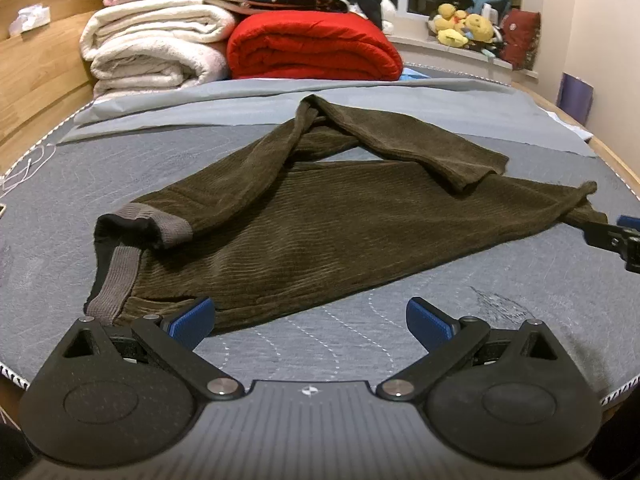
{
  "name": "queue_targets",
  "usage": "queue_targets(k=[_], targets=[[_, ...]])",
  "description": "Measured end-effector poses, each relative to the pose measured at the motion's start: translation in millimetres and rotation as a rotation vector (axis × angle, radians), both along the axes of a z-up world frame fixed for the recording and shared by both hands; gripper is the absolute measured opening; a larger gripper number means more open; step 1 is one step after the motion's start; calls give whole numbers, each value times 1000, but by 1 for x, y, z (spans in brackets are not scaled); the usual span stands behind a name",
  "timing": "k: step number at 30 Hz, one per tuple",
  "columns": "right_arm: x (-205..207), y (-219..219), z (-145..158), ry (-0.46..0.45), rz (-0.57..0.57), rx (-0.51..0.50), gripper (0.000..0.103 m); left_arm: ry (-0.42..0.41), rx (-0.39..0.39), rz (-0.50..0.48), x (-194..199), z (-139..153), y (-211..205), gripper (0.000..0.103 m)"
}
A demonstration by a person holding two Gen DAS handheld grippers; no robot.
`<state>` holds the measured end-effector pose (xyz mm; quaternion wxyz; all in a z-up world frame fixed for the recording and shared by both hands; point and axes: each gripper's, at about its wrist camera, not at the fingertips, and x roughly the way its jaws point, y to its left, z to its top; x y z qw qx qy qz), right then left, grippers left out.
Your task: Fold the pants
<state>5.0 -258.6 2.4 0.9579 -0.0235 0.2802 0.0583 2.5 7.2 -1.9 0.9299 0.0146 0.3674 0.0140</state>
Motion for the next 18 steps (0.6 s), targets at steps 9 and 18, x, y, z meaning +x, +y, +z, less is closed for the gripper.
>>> queue_targets(k=[9,18], targets=[[17,-39,7,-8,-98,93,66,2,219,18,77,14,63,52],[93,-115,-16,118,-285,78,67,306,128,-31,153,-77,107,83]])
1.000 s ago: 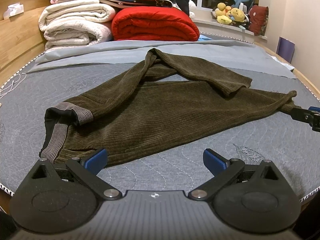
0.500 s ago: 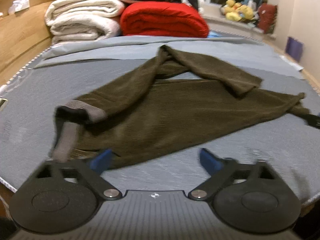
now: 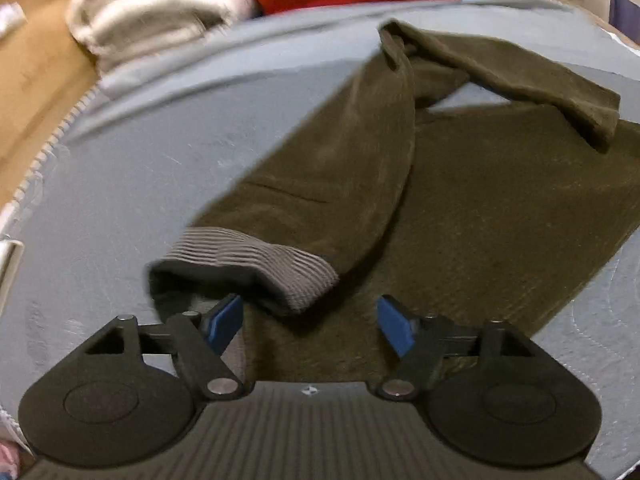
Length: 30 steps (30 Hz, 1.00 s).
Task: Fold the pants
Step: 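Grasp the striped waistband with the left tool while the right tool reaches the pant leg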
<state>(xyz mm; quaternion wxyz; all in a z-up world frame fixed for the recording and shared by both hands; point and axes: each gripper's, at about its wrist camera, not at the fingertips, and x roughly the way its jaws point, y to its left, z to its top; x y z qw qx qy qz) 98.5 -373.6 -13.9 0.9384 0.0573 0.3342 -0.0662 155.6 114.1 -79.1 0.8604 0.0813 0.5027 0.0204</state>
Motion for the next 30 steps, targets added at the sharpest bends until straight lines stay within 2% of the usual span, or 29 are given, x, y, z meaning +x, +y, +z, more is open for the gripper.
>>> queue_targets(k=[2,6,7,8,9,10,12,14,15,16,18,22,23,26,28,30], targets=[[16,-12,-11,38,-31,30,68,-17,24,-55,7,-3,-5,88],[48,-26,-29,67,-80,64,70,-11,181,-126,30,-24,-13,90],[54,-30,-32,69,-85,69,71,-3,218,-141,35,-29,-13,82],[61,-31,-36,77,-87,71,71,-21,258,-160,40,-32,-14,69],[68,-32,-40,83,-89,77,72,-26,297,-185,47,-32,-10,50],[74,-34,-43,87,-90,85,72,-66,284,-152,54,-25,2,46],[87,-37,-49,92,-91,93,72,-224,206,122,70,8,49,48],[100,-40,-56,103,-101,105,72,-360,184,346,72,29,89,64],[107,-43,-61,109,-110,117,72,-375,180,409,70,32,100,76],[114,-46,-65,118,-121,130,72,-355,134,441,68,30,111,82],[125,-54,-74,139,-147,166,72,-281,-34,460,63,20,131,82],[141,-69,-91,186,-212,252,72,-53,-282,550,56,-10,165,85],[144,-73,-94,192,-234,276,72,30,-316,560,56,-23,171,85],[148,-85,-102,192,-286,344,72,197,-336,591,52,-52,182,86],[149,-91,-103,174,-298,375,73,235,-424,580,53,-61,186,86],[147,-94,-102,153,-300,400,71,262,-460,536,57,-66,182,85]])
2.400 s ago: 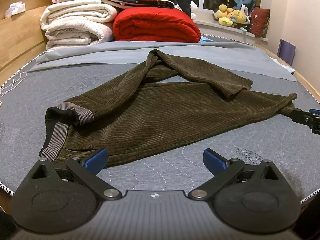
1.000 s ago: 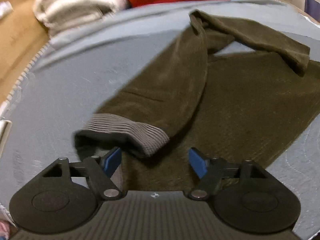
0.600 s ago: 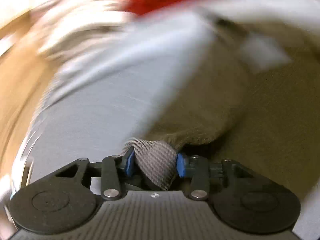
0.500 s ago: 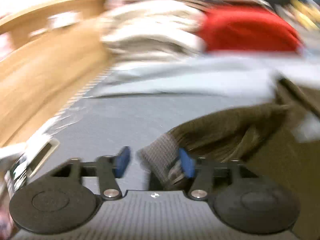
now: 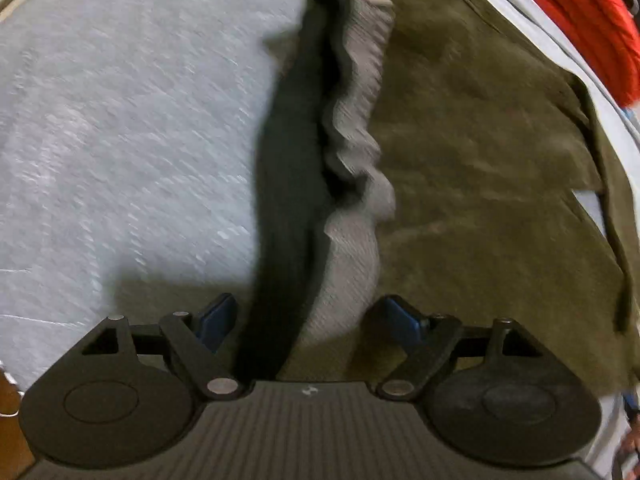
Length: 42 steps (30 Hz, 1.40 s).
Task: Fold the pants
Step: 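Grasp the striped waistband with the left tool while the right tool reaches the pant leg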
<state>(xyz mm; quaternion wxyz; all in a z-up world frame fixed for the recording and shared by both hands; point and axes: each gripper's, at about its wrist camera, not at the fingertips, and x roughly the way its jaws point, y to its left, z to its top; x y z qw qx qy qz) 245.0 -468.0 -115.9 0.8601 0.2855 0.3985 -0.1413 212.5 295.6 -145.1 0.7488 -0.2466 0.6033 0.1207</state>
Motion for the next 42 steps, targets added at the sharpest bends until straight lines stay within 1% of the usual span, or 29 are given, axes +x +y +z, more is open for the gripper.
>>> queue_targets(k=[2,3,4,5,6,7,10,13,14,16,17,18,20,22,23,26,28,29,30,31,32,33,35,36,37,38,39,40,42], targets=[[-2,-3,-1,-17,-12,18,59,1,41,-72,4,1,-12,83],[-3,-6,-2,-29,-14,35,47,2,79,-103,3,3,-19,76],[-6,-9,-2,-44,-16,67,31,0,116,-125,6,5,-23,69],[-8,-12,-2,-56,-21,85,24,-7,127,-132,8,8,-25,64],[-11,-16,-1,-65,-30,96,15,-16,130,-134,7,12,-25,51],[-15,-20,1,-76,-40,119,11,-30,131,-131,5,16,-23,44],[-26,-27,15,-112,-42,154,9,-81,136,-130,-7,35,-25,36],[-41,-27,40,-156,14,138,8,-141,179,-173,-13,61,-28,35],[-46,-26,47,-160,27,132,8,-164,198,-191,-18,65,-29,34],[-62,-26,60,-159,55,116,8,-201,225,-223,-31,78,-30,34],[-73,-27,66,-151,73,101,8,-214,234,-236,-44,81,-38,33],[-82,-29,70,-138,86,85,8,-225,240,-254,-48,83,-41,33],[-101,-34,76,-115,108,57,8,-243,261,-302,-58,94,-40,33],[-121,-41,80,-98,122,48,8,-259,281,-328,-73,107,-32,33],[-131,-43,80,-82,143,41,8,-264,298,-337,-74,110,-30,33],[-160,-34,70,26,324,29,8,-250,382,-352,-74,111,-18,33],[-178,-20,47,166,518,64,10,-198,406,-352,-71,102,-13,33],[-185,-12,38,216,593,64,10,-159,404,-363,-69,96,-11,34],[-192,-4,33,250,666,42,10,-128,403,-376,-65,91,-14,36],[-199,2,32,250,726,12,10,-98,413,-388,-62,87,-16,38],[-202,1,36,229,748,17,10,-81,428,-394,-60,86,-17,38],[-203,-4,42,197,751,47,10,-68,439,-391,-54,86,-20,40],[-201,-24,61,102,729,136,15,-54,446,-379,-47,91,-20,41],[-200,-39,73,33,704,190,19,-53,451,-379,-48,93,-20,43],[-200,-52,82,-31,673,220,21,-49,458,-380,-50,91,-23,44],[-202,-64,89,-83,632,228,23,-44,463,-382,-51,85,-26,44],[-201,-80,97,-127,564,218,28,-37,468,-385,-49,85,-26,45],[-200,-96,99,-150,497,219,32,-35,470,-385,-46,81,-29,45],[-194,-128,99,-160,354,233,32,-32,469,-382,-45,78,-30,46]])
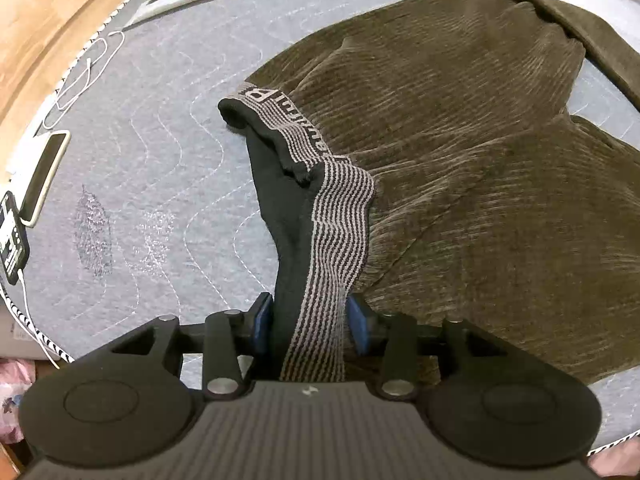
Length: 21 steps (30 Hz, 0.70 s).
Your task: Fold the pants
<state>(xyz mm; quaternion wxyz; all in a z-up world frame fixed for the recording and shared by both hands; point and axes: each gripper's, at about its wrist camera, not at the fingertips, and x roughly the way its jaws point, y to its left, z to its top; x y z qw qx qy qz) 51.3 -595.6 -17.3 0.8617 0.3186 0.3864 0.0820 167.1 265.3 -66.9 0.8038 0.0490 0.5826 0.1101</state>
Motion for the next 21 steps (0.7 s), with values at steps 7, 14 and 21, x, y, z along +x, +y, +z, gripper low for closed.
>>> queue_targets(k=[7,14,21], targets=[[9,-37,-53,347,-249,-173,44,-2,3,9,1,-9,4,47],[14,-38,-73,451,-347,-135,45,10,20,-21,3,-9,-5,51],[-3,-51,-63,482,-540,-143,45,15,2,-8,1,-9,0,54]])
